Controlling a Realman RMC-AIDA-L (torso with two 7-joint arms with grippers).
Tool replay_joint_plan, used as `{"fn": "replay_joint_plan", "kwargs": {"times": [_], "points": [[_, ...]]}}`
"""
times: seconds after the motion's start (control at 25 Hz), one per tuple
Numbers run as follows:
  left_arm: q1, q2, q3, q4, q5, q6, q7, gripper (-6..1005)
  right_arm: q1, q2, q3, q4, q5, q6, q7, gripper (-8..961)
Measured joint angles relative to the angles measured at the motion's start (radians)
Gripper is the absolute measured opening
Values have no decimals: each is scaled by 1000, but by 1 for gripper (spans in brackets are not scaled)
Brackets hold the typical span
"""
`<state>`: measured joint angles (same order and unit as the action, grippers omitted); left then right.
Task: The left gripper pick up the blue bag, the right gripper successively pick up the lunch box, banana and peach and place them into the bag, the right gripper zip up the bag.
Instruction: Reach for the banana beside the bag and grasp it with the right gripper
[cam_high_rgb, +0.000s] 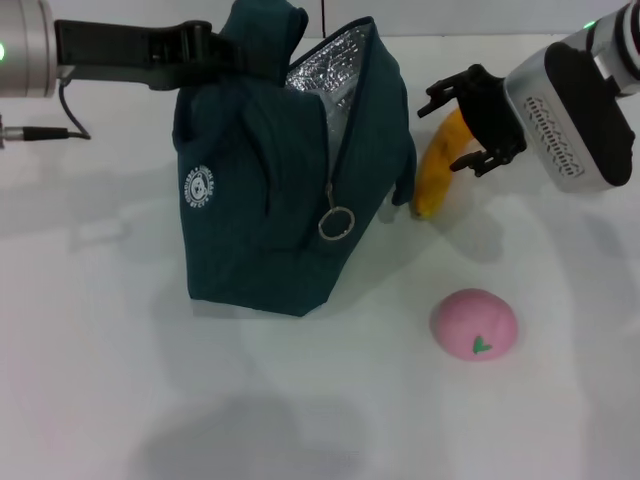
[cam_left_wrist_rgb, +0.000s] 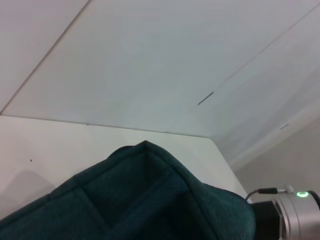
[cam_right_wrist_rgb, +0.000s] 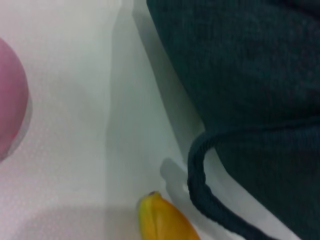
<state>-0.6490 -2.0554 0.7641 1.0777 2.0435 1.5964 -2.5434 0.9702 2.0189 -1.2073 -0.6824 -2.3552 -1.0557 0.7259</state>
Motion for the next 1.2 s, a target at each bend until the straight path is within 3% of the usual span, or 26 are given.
{"fn": "replay_joint_plan", "kwargs": {"times": [0.4, 1.2], "points": [[-11, 0, 6, -8, 2, -8, 1, 35, 37, 1, -24, 75, 26, 18, -19, 751], [-13, -3, 5, -9, 3, -7, -4, 35, 42, -6, -48, 74, 6, -22, 26, 721]]}}
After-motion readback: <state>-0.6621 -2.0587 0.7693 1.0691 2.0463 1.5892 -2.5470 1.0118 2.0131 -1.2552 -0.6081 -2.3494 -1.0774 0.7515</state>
